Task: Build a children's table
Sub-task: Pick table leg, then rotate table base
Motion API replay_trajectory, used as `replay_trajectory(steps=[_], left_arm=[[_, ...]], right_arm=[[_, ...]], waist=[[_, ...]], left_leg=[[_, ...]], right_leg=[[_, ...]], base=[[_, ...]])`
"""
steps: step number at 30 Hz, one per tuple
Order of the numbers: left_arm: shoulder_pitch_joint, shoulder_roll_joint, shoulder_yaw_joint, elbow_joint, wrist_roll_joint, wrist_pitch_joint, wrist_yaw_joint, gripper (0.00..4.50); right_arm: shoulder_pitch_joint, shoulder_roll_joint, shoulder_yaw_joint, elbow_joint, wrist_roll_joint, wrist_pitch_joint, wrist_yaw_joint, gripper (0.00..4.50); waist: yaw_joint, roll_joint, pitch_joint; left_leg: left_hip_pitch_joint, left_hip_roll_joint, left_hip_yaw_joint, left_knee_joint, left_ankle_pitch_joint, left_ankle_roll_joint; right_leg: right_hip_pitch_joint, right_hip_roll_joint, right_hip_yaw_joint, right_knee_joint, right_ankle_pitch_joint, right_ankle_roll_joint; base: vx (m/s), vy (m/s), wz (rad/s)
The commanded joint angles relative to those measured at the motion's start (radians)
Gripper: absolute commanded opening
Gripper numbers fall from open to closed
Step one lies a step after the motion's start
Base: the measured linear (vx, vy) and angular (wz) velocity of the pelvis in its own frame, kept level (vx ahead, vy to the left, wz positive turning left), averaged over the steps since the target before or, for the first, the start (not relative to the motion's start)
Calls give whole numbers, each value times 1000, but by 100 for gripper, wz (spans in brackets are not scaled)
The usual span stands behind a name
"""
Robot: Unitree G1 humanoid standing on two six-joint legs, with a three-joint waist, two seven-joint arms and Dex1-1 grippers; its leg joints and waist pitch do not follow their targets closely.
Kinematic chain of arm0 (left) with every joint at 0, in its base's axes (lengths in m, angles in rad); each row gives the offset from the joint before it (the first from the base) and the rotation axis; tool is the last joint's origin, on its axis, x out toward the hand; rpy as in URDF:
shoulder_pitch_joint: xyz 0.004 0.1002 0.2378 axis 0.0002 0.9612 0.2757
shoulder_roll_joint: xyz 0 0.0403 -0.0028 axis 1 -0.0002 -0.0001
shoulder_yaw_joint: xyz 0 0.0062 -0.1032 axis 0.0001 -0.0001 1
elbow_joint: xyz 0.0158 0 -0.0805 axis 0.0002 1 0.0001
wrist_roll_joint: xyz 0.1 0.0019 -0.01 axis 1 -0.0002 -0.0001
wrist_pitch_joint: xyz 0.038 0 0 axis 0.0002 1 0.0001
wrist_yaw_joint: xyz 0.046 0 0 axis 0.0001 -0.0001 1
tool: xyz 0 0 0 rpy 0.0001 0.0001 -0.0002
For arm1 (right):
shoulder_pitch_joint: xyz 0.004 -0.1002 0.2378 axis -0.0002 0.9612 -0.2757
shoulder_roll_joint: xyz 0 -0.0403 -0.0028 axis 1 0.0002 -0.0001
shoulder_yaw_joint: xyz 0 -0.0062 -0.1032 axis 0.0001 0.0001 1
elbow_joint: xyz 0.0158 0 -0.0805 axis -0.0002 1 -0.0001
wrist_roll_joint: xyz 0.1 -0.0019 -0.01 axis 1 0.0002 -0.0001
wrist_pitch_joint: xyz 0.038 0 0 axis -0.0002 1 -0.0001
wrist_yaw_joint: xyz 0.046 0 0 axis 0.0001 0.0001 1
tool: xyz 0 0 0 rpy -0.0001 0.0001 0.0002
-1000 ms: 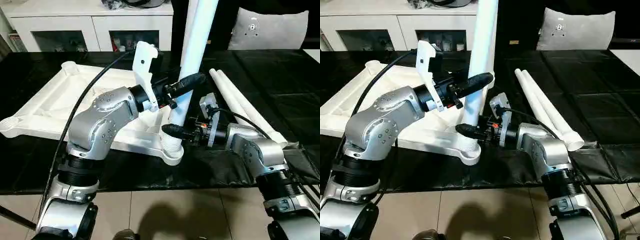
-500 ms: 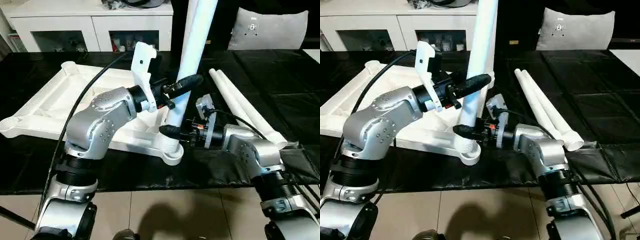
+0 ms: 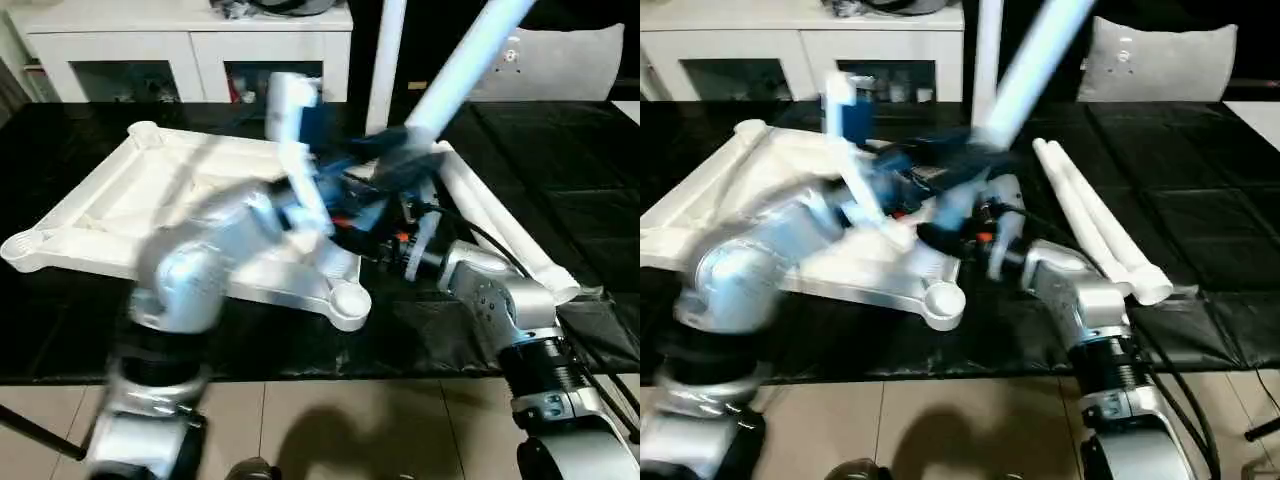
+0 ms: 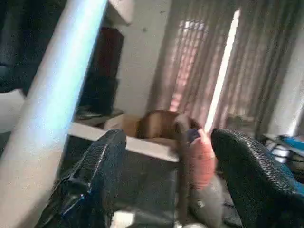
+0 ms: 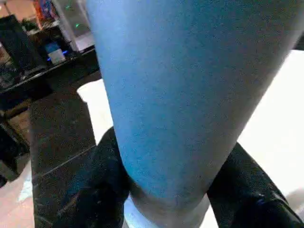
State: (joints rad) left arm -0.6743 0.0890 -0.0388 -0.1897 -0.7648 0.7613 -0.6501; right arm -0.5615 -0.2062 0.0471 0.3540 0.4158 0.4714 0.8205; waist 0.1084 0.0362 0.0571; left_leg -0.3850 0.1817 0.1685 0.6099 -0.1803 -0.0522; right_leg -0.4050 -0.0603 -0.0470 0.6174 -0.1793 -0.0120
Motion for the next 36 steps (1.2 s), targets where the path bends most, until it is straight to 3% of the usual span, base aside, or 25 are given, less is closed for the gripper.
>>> replay_trajectory(steps=[1,5,9,12,13,14,15,18,20,21,22,24,25,27,30,32,35,36], left_arm=[[-2,29,52,27,0,-24,-14,342],[36,146,30,79,102,-78,-90,342],[80,315,-72,147,262,-186,-190,342],[92,411,-165,206,360,-270,-278,342],[92,411,-165,206,360,-270,-278,342],[94,434,-193,230,394,-310,-312,325],[96,470,-247,289,474,-394,-360,325],[87,535,-360,408,608,-553,-463,305],[75,545,-384,467,629,-585,-503,297],[68,545,-389,491,634,-598,-513,274],[55,543,-397,529,644,-621,-528,274],[40,539,-406,570,655,-647,-544,261],[18,530,-415,626,670,-683,-561,251],[-18,512,-430,723,710,-749,-557,221],[-66,487,-448,852,769,-840,-538,194],[-79,480,-450,889,779,-860,-540,194],[-109,456,-444,977,783,-894,-566,157],[-109,456,-444,977,783,-894,-566,157]], right_arm=[[13,-11,-27,-38,1,-4,-17,188],[47,-37,-54,-81,8,5,-36,188],[83,-80,-74,-132,-6,-14,-41,188],[103,-101,-73,-165,-22,-18,-55,188],[103,-101,-73,-165,-22,-18,-55,188],[109,-104,-72,-177,-27,-17,-62,188],[122,-110,-67,-193,-38,-23,-77,188],[140,-113,-62,-204,-53,-39,-88,188],[147,-116,-63,-209,-52,-36,-88,188],[150,-117,-63,-212,-49,-34,-88,188],[155,-119,-66,-217,-45,-30,-88,188],[160,-120,-68,-222,-42,-25,-88,188],[168,-122,-69,-227,-43,-22,-87,188],[177,-124,-68,-236,-45,-19,-88,188],[186,-128,-66,-246,-43,-17,-89,188],[188,-129,-65,-249,-42,-16,-89,188],[199,-132,-64,-259,-41,-12,-88,188],[199,-132,-64,-259,-41,-12,-88,188]], waist=[[0,-5,-76],[-12,1,-76],[-17,9,-79],[-18,10,-78],[-18,10,-77],[-19,12,-78],[-16,11,-75],[-18,15,-75],[-19,20,-78],[-19,19,-79],[-18,28,-78],[-19,23,-79],[-18,27,-79],[-16,23,-78],[-16,27,-80],[-14,25,-81],[-13,32,-79],[-13,29,-80]], left_leg=[[7,29,-9,-62,-119,19],[13,29,-11,-65,-129,9],[17,33,-13,-68,-141,1],[19,33,-12,-69,-146,-4],[18,32,-12,-70,-148,-5],[20,33,-11,-70,-157,-14],[19,33,-13,-72,-165,-10],[20,32,-14,-76,-187,-21],[22,32,-14,-76,-187,-30],[22,34,-13,-75,-187,-38],[22,34,-14,-75,-190,-38],[23,35,-13,-74,-200,-39],[23,34,-11,-73,-204,-37],[22,31,-11,-72,-207,-32],[20,33,-13,-72,-198,-30],[19,33,-13,-72,-192,-26],[19,34,-13,-71,-205,-27],[19,35,-13,-72,-211,-26]], right_leg=[[62,-66,35,-66,-162,-202],[58,-61,35,-72,-209,-155],[54,-60,34,-70,-194,-159],[53,-63,36,-67,-183,-165],[52,-63,36,-69,-186,-167],[52,-64,36,-66,-183,-176],[51,-65,37,-73,-198,-171],[51,-66,39,-77,-228,-142],[51,-67,40,-72,-217,-147],[52,-69,40,-68,-189,-169],[50,-69,39,-68,-184,-176],[52,-69,39,-65,-155,-196],[51,-69,39,-65,-150,-205],[55,-70,40,-69,-167,-199],[57,-72,39,-67,-158,-198],[58,-74,39,-68,-154,-202],[58,-76,39,-69,-168,-213],[58,-77,39,-70,-178,-213]], base=[[0,0,0],[0,0,0],[0,0,0],[0,0,0],[0,0,0],[0,0,0],[0,0,0],[0,0,0],[0,0,0],[0,0,0],[0,0,0],[0,0,0],[0,0,0],[0,0,0],[0,0,0],[0,0,0],[0,0,0],[0,0,0]])
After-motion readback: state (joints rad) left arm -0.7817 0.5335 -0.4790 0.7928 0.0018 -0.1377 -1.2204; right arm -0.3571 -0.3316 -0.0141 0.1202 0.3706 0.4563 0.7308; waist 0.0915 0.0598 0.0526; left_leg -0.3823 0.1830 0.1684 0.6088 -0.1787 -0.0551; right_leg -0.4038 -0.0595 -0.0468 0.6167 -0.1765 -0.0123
